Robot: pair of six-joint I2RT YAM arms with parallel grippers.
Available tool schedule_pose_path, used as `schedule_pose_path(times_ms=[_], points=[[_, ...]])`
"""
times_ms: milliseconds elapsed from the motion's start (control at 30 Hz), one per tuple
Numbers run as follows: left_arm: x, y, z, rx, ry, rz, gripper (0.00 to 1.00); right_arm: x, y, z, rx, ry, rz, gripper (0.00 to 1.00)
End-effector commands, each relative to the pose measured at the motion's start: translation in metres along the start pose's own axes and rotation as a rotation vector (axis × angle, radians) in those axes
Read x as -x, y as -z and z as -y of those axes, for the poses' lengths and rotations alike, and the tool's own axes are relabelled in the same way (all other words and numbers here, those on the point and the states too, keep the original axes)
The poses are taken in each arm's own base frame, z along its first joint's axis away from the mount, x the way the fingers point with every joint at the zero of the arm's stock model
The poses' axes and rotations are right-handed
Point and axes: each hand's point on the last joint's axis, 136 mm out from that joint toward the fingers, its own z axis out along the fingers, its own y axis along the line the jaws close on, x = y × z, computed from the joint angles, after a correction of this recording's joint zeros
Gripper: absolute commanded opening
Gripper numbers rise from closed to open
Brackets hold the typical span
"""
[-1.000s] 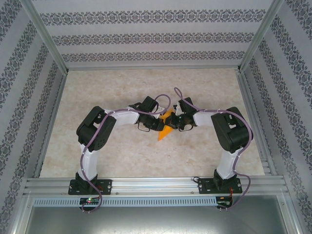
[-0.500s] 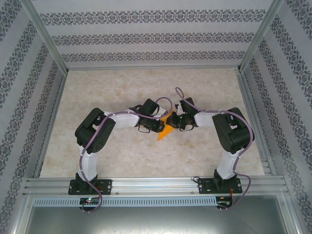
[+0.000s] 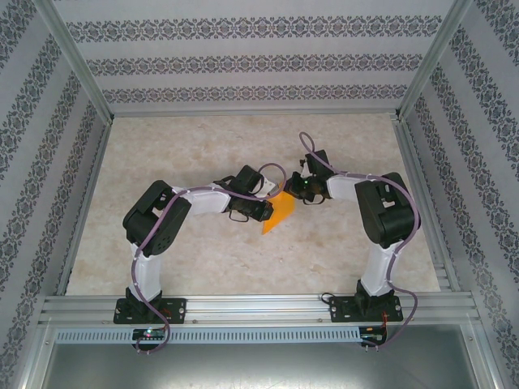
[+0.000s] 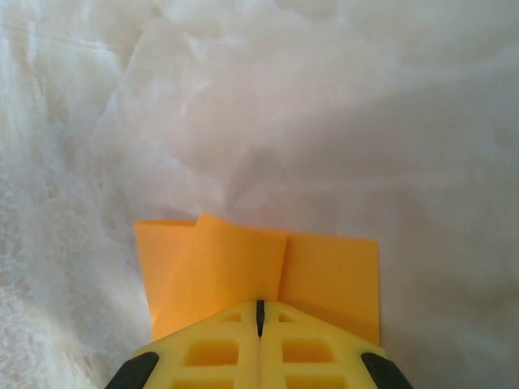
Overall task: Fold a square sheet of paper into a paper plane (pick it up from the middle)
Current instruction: Fourth fold the wing at the center of the table.
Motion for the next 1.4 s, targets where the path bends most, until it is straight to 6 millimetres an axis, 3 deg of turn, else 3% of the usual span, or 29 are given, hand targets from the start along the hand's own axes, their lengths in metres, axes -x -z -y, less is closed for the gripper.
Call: schedule_pose_path(times_ms=[0, 133, 333, 433, 567, 900, 1367], points=[[-0.093, -0.011, -0.031, 0.123, 0.071, -0.289, 0.09, 0.012, -0.004, 0.011, -0.052, 0.021, 0.010, 0.06], [-0.095, -0.011, -0.030, 0.121, 0.072, -0.293, 0.09, 0.018, 0.002, 0.012, -0.048, 0.028, 0.012, 0.06], [-0.091, -0.012, -0.029, 0.116, 0.077, -0.284, 0.09, 0.006, 0.039, -0.013, 0.008, 0.061, 0.027, 0.06], [-0.090, -0.015, -0.028, 0.105, 0.081, -0.286, 0.09, -0.014, 0.038, -0.032, 0.079, 0.063, -0.023, 0.06], [-0.089, -0.016, -0.027, 0.097, 0.086, -0.281, 0.09, -0.032, 0.023, -0.044, 0.122, 0.055, -0.070, 0.06], [-0.090, -0.014, -0.027, 0.102, 0.089, -0.279, 0.09, -0.024, -0.011, -0.018, 0.056, 0.047, -0.103, 0.05], [-0.100, -0.014, -0.030, 0.108, 0.090, -0.306, 0.09, 0.010, -0.023, 0.009, -0.057, 0.067, -0.067, 0.05]])
